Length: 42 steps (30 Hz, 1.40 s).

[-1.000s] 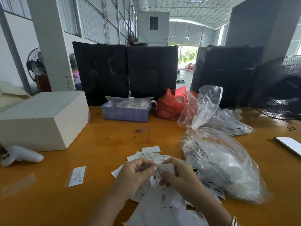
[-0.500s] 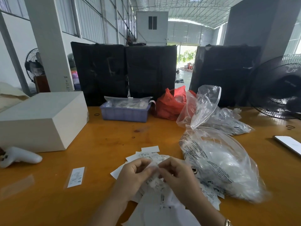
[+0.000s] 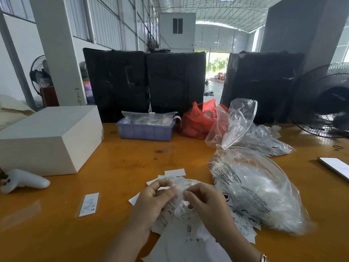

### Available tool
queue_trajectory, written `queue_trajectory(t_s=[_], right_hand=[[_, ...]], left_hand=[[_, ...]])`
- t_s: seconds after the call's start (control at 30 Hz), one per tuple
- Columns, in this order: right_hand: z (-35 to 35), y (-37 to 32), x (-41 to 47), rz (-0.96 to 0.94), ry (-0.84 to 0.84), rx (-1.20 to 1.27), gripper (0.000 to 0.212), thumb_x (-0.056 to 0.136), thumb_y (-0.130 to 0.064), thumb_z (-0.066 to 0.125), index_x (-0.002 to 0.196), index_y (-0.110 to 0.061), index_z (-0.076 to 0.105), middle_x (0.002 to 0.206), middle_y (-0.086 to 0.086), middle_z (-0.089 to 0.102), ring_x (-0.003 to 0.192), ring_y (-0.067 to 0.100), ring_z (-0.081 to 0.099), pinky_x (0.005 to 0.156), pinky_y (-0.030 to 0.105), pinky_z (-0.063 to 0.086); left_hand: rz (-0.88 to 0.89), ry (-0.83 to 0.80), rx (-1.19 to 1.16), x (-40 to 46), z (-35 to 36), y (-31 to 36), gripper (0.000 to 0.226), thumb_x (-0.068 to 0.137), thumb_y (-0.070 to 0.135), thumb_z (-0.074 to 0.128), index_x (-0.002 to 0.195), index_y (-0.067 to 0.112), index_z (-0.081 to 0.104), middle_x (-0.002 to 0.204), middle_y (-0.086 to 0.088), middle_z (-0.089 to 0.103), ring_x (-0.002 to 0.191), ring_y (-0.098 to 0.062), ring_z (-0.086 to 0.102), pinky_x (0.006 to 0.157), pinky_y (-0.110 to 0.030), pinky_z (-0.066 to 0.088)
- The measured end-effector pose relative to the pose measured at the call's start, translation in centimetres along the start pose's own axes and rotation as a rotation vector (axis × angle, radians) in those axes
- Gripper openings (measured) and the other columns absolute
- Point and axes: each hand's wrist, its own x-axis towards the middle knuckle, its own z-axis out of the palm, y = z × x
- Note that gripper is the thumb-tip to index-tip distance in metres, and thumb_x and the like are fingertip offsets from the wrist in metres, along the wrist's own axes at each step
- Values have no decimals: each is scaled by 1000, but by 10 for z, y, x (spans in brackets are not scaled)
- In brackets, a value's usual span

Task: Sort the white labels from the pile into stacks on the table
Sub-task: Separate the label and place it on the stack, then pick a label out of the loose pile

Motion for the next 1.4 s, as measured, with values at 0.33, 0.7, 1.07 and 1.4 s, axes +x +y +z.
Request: queue_trajectory(t_s=[0.33,0.7,1.07,1.4], right_hand=[[0,2,2,146,-74,163,14,90,-13,62,77,-14,68,69,-2,71,58,3,63,54,10,44],[-3,7,3,57,63,87,13,89,-13,63,83,-24,67,75,-1,69,75,25,65,68,39,55],[-11,7,6,-100,191,-90,29,88,-10,64,78,-37,59,64,-12,61,58,-1,52,53,14,42],[-75,14,20,-16,463,-933,21,88,-20,60,107,-22,68,114,1,61,109,24,50,83,34,27]], left_hand=[[101,-20,198,5,-9,-2,9,81,27,73,90,28,72,82,16,72,80,2,66,62,-9,49],[78,793,689,34,-117,-12,17,92,14,55,106,22,58,94,-7,64,73,-24,58,57,-32,45],[286,657,1081,36,-93,-24,31,83,24,71,113,20,65,115,-6,63,107,-24,52,80,-31,44],[528,-18,1017,8,1,-19,35,79,69,51,78,34,55,78,20,55,81,2,48,76,-19,41]])
